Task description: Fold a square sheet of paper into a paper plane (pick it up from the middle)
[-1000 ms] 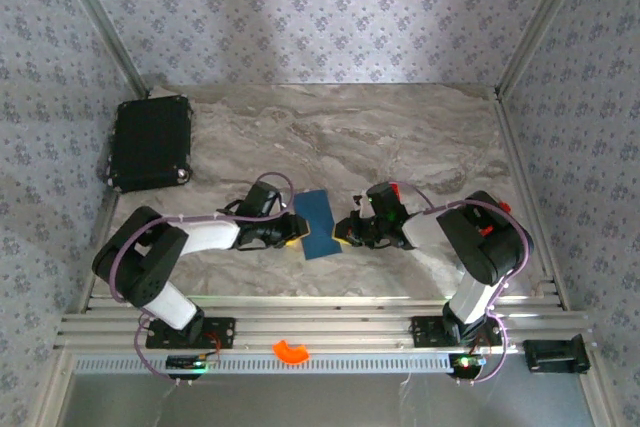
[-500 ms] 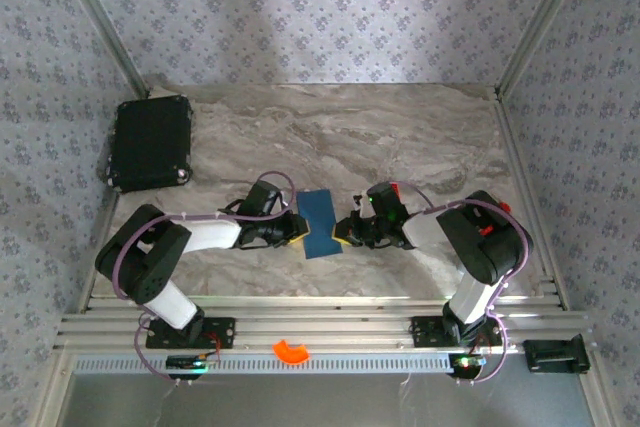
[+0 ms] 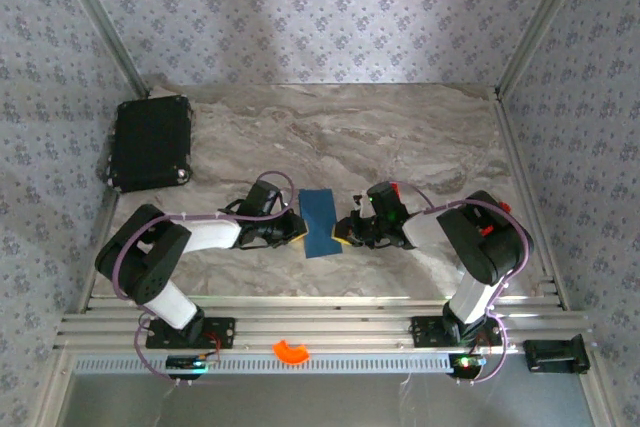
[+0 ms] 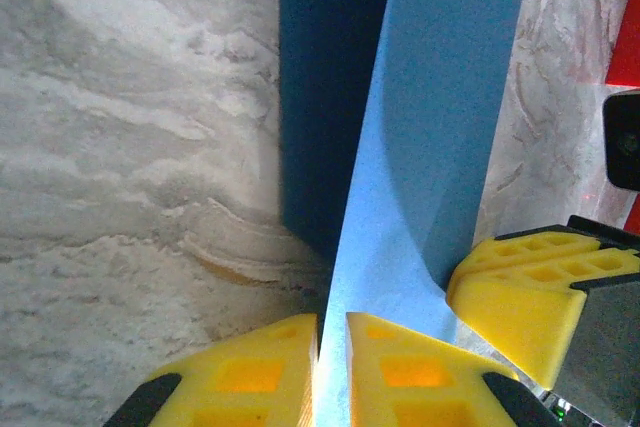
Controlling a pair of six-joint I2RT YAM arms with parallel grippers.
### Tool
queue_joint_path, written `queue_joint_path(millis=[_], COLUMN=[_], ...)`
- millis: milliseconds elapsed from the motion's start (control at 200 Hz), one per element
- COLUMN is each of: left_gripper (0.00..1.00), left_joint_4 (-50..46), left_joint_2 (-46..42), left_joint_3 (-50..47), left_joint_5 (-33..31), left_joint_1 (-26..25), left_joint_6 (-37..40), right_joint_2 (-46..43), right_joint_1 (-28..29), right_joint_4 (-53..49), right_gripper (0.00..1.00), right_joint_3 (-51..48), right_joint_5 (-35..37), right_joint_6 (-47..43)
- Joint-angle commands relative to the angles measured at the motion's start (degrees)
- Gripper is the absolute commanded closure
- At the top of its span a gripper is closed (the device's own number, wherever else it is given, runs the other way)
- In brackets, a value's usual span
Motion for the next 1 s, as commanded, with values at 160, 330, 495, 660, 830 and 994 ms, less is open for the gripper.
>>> queue_joint_path(millis=[160,330,495,660,830,994], left_gripper=[0.89,0.94,0.95,0.82,0.7,0.66], left_joint_4=[-3.97,-3.08,-2.35,-4.49,-4.1,-3.46], left_joint_2=[-1.53,-1.62,-2.29,-3.77,-3.44,-2.16], left_joint_3=[0.57,0.79,0.7,-0.13,-0.1,0.69], left_joint_5=[-2.48,-1.86,-1.51,-3.74,-3.16,-1.98], left_joint_1=[-0.42,-0.47,-0.44,-0.5,-0.44,-0.5], left_joint_6=[2.16,2.37,1.93,1.66,1.91,2.41], right_joint_2=[-0.09,-0.19,-0.74,-0.94,0.29,1.1], right_joint_1=[-0.92,-0.87,-0.88,-0.96,-0.97,-0.96], right_joint_4=[-5.83,-5.66,-5.76,-6.69,-12.86,-14.96], right_gripper=[0.88,0.87,0.86,0.86,0.87,0.89], right_joint_3=[-0.19,-0.2,-0.04,0.09,1.05,0.55], right_joint_5=[2.88,2.76,2.74,3.18,5.95,6.63], right_joint_6=[-0.27,-0.25,-0.34,-0.79,-2.1,-2.41])
